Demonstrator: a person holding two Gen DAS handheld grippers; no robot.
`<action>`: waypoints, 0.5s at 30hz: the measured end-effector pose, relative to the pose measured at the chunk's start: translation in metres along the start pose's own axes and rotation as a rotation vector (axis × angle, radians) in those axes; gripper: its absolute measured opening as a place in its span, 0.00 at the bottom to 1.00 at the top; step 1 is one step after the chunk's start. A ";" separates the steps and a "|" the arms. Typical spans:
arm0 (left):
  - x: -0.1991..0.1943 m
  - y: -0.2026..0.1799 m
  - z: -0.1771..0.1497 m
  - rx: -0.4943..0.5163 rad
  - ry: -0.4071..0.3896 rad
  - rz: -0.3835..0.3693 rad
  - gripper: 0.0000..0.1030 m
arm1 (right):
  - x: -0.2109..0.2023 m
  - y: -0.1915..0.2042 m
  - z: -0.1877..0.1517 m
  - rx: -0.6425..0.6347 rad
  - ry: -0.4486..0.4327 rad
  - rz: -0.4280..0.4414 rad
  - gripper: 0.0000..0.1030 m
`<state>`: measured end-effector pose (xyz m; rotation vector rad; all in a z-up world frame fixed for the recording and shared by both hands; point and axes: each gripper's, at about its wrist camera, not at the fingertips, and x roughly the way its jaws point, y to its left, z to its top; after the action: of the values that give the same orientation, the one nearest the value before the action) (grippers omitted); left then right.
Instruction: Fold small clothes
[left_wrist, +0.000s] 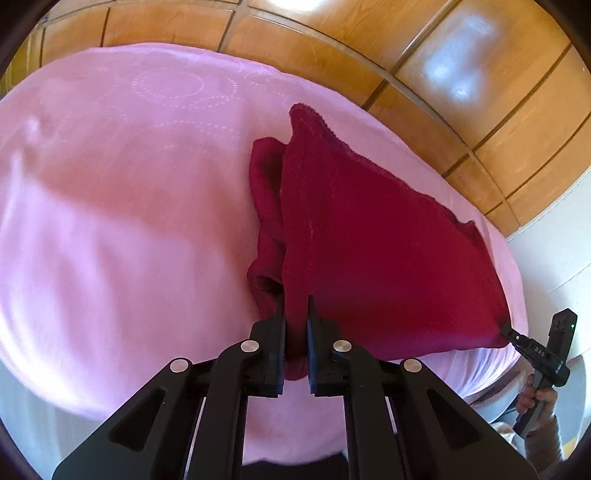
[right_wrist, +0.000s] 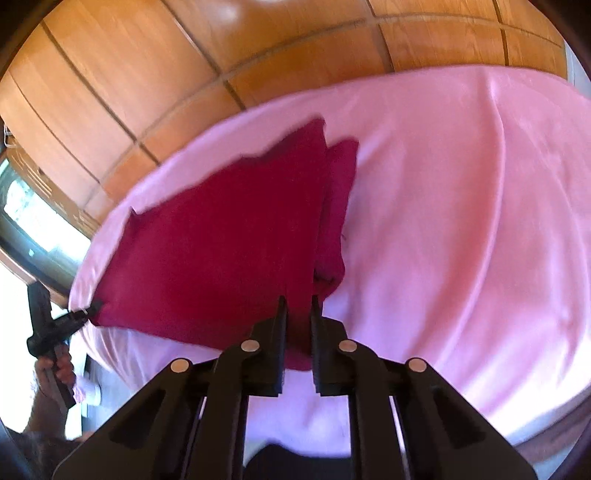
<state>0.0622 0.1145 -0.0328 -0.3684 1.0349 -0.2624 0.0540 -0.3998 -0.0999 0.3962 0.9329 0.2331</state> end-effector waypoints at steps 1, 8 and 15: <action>-0.002 0.000 -0.003 0.005 0.002 -0.005 0.08 | 0.001 -0.001 -0.007 0.014 0.017 0.000 0.09; -0.013 0.009 0.030 -0.014 -0.095 0.010 0.26 | -0.008 0.009 0.008 -0.017 -0.061 -0.059 0.67; 0.023 0.003 0.083 -0.008 -0.079 -0.023 0.26 | 0.005 0.053 0.044 -0.126 -0.144 -0.028 0.73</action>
<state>0.1457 0.1228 -0.0144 -0.3954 0.9550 -0.2622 0.0911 -0.3602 -0.0580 0.2792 0.7773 0.2331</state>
